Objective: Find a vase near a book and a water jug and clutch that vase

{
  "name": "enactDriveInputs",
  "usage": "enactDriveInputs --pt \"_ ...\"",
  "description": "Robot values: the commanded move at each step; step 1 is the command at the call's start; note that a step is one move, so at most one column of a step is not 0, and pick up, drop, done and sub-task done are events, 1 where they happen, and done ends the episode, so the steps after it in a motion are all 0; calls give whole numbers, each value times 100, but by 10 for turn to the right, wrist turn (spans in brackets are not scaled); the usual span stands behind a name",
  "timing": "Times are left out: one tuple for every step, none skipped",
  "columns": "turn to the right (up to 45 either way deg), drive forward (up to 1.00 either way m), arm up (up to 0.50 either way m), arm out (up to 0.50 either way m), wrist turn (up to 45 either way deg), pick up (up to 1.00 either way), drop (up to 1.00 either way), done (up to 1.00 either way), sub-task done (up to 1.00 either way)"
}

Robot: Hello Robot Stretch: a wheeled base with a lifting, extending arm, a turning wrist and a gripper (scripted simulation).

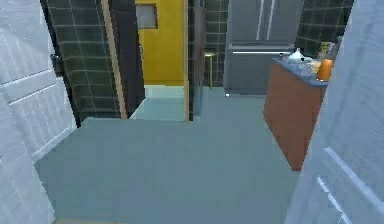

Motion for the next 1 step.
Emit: enactDriveInputs --pt "30 0 0 0 0 0 0 0 0"
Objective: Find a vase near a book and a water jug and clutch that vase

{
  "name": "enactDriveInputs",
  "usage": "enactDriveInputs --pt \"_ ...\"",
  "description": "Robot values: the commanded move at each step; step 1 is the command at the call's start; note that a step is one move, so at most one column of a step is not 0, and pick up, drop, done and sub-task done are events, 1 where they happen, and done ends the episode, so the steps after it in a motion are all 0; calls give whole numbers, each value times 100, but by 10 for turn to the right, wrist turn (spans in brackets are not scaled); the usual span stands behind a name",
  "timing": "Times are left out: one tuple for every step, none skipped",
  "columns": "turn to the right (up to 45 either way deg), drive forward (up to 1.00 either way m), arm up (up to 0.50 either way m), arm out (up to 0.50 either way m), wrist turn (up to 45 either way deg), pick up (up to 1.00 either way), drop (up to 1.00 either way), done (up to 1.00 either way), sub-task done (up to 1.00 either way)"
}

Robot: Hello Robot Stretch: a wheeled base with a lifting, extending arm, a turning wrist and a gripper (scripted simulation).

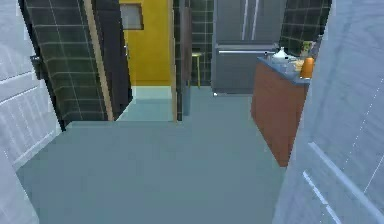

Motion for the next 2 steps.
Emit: enactDriveInputs --pt "0 40 0 0 0 0 0 0 0" --pt "60 0 0 0 0 0 0 0 0"
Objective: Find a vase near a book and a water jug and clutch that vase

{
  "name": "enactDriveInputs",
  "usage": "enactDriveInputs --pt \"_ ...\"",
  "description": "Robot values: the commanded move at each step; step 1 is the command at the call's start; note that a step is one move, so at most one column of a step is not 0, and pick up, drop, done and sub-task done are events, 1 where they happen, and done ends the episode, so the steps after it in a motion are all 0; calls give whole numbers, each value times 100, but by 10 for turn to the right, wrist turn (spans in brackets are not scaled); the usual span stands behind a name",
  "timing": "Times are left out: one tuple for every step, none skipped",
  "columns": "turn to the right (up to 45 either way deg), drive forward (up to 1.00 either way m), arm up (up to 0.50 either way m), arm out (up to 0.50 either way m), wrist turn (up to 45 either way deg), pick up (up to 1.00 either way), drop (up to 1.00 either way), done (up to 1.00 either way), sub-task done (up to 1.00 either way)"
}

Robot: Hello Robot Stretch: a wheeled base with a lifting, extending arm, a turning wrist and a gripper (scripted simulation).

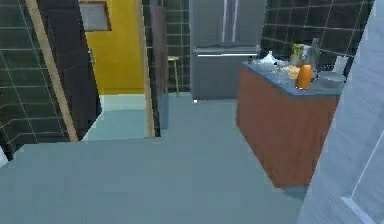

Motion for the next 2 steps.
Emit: enactDriveInputs --pt "0 95 0 0 0 0 0 0 0" --pt "300 0 0 0 0 0 0 0 0"
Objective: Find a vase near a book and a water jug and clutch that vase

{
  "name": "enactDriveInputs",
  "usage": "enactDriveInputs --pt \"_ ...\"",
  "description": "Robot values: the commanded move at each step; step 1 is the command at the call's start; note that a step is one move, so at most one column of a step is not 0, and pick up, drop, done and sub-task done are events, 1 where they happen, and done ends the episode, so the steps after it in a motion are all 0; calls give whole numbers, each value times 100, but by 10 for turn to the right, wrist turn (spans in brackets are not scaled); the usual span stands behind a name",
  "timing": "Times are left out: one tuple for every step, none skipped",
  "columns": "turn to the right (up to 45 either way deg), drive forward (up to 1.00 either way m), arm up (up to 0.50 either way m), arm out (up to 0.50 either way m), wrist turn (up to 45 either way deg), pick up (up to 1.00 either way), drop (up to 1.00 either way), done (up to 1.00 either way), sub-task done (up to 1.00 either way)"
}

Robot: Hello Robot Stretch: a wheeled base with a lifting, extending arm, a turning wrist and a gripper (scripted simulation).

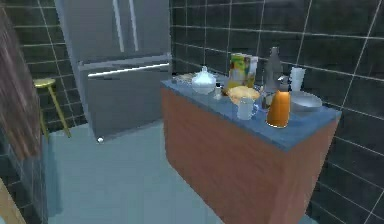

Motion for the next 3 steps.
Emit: enactDriveInputs --pt "0 50 0 0 0 0 0 0 0" --pt "-450 0 0 0 0 0 0 0 0" --pt "-450 0 0 0 0 0 0 0 0"
